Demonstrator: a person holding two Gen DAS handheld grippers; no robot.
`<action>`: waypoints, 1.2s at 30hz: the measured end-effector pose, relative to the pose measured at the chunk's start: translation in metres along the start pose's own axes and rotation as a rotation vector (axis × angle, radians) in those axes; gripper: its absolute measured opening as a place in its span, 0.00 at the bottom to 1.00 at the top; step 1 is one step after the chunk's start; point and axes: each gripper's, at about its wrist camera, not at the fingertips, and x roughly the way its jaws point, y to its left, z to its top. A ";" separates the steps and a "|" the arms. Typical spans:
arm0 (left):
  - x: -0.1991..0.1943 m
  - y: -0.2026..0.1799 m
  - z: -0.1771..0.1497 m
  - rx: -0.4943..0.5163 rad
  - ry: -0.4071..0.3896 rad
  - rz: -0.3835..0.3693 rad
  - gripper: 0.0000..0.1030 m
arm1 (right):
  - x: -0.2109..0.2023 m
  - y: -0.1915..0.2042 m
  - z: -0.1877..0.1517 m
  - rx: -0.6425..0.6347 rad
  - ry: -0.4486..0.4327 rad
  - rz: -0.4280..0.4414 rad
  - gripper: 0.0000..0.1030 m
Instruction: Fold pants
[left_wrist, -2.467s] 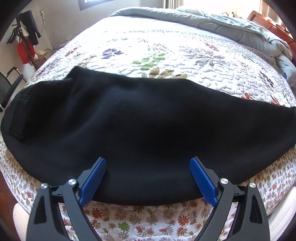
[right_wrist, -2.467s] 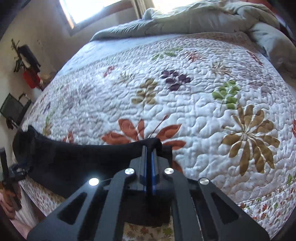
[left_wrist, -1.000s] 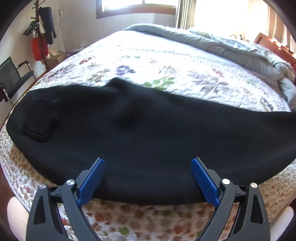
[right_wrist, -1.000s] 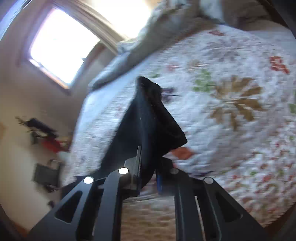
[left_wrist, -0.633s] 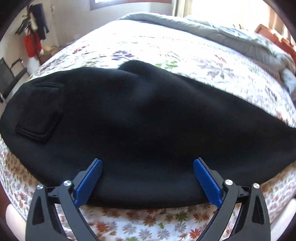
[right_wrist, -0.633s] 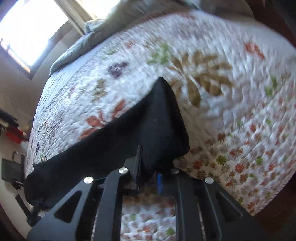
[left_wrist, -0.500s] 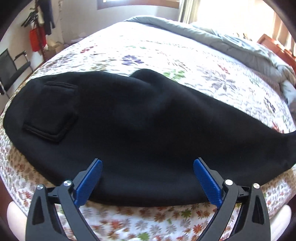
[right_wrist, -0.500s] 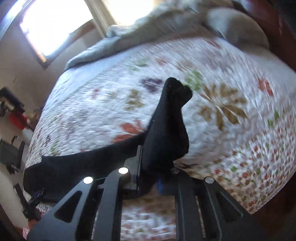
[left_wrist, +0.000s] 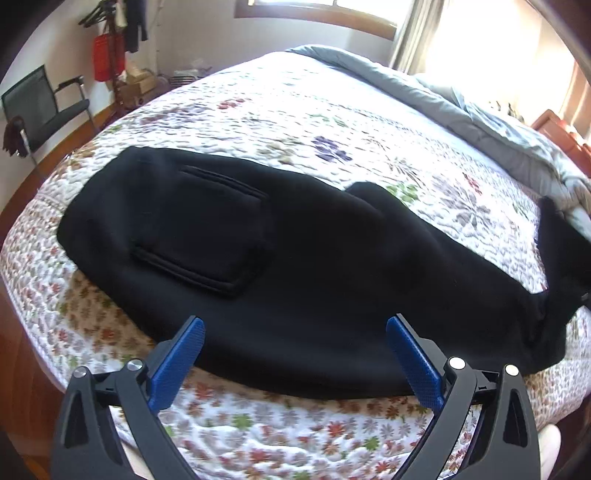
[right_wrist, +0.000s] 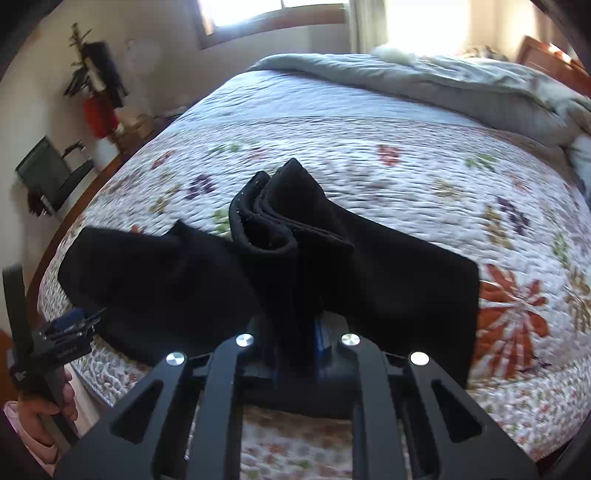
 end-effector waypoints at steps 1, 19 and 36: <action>-0.001 0.005 0.001 -0.011 0.000 -0.001 0.96 | 0.008 0.014 -0.001 -0.018 0.010 0.015 0.12; 0.020 -0.014 -0.003 -0.060 0.115 -0.136 0.96 | 0.047 0.048 -0.043 0.012 0.162 0.270 0.48; 0.071 -0.101 -0.005 0.015 0.267 -0.136 0.27 | 0.011 -0.058 -0.074 0.243 0.083 0.138 0.50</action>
